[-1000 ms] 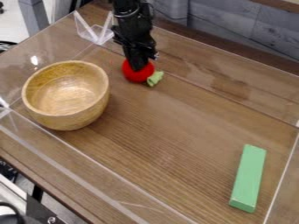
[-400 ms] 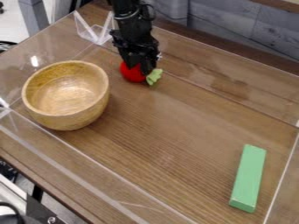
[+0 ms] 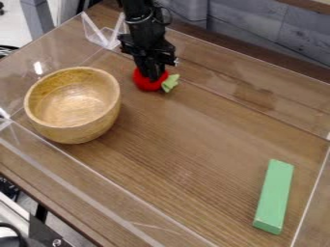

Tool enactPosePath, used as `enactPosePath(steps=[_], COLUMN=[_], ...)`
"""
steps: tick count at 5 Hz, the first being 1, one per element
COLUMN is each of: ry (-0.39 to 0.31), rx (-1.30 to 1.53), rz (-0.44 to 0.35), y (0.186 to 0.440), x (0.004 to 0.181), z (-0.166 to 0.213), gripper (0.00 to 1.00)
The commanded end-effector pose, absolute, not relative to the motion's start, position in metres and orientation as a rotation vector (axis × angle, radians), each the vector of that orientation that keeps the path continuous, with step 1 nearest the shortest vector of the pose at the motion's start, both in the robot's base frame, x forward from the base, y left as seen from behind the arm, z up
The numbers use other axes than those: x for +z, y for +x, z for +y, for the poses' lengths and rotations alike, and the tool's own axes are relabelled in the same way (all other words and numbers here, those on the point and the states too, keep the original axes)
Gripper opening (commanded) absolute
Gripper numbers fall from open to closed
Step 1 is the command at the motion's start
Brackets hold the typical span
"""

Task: Move the red fruit to the right

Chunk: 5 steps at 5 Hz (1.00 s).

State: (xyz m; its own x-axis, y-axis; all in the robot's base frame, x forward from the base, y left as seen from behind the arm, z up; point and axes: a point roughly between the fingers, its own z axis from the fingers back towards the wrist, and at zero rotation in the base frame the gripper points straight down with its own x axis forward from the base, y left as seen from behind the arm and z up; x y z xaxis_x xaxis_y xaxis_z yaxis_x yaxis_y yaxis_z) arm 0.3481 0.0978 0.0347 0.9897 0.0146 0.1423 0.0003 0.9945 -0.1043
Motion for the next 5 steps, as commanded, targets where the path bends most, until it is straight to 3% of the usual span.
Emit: enactPosePath(steps=[1, 2, 3, 4, 5], ry=[-0.091, -0.086, -0.082, -0.081, -0.078], rx=[0.046, 0.079, 0.107, 0.132, 0.172], rz=[-0.153, -0.146, -0.144, -0.146, -0.139], y=[0.355, 0.360, 0.353, 0.345, 0.343], x=[0.042, 0.041, 0.037, 0.035, 0.029], z=[0.094, 0.089, 0.091, 0.093, 0.099], gripper=[1.00, 1.00, 0.00, 0.00, 1.00])
